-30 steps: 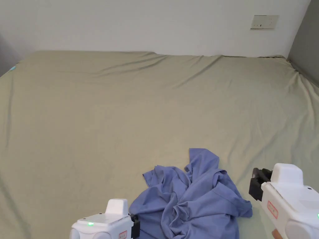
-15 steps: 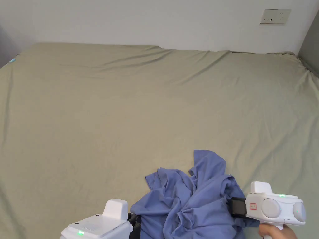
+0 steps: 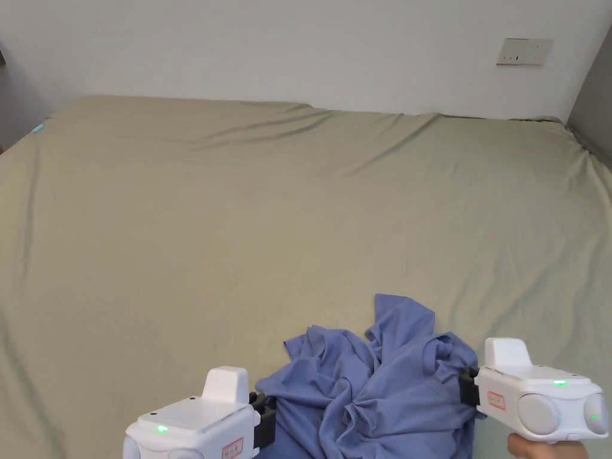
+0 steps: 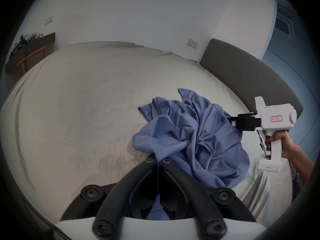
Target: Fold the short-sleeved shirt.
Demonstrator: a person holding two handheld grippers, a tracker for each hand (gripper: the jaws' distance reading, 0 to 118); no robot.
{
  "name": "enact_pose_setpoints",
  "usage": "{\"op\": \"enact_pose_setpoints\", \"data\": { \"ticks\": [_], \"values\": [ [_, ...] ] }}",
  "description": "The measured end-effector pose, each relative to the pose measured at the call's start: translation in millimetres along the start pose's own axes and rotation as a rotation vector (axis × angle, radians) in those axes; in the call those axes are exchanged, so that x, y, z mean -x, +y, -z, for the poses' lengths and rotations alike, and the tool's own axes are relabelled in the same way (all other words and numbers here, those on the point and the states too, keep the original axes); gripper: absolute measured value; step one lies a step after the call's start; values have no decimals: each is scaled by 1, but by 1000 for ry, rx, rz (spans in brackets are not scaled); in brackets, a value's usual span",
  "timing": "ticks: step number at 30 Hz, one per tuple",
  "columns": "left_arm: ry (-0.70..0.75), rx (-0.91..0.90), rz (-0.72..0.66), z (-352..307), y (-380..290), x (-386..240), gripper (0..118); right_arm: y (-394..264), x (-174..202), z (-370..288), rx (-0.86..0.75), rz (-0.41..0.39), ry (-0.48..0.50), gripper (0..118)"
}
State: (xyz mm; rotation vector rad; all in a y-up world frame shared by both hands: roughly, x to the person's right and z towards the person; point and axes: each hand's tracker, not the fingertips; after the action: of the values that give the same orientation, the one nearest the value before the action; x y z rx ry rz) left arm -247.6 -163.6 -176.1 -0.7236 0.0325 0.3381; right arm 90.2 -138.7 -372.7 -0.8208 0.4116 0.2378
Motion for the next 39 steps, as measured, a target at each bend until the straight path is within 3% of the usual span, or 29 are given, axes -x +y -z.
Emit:
{"op": "enact_pose_setpoints", "data": {
  "ticks": [4, 8, 11, 17, 23, 31, 39],
  "values": [
    [8, -103, -49, -19, 47, 6, 1, 37, -6, -50, -147, -52, -50, 11],
    [61, -238, -37, -46, 119, 15, 1, 85, -21, -98, -279, -23, -54, 11],
    [117, -339, -19, -68, 181, 24, 1, 124, -26, -129, -362, -61, -89, 11],
    [224, -500, 32, -113, 308, 29, 1, 212, -38, -177, -520, -17, -70, 11],
    [383, -639, 139, -130, 411, 14, 1, 282, -24, -196, -680, -99, -114, 11],
    [572, -744, 252, -118, 466, 17, 1, 341, 9, -174, -838, -208, -239, 11],
    [609, -663, 235, -43, 441, 66, 1, 333, 30, -93, -742, -162, -212, 11]
  ]
}}
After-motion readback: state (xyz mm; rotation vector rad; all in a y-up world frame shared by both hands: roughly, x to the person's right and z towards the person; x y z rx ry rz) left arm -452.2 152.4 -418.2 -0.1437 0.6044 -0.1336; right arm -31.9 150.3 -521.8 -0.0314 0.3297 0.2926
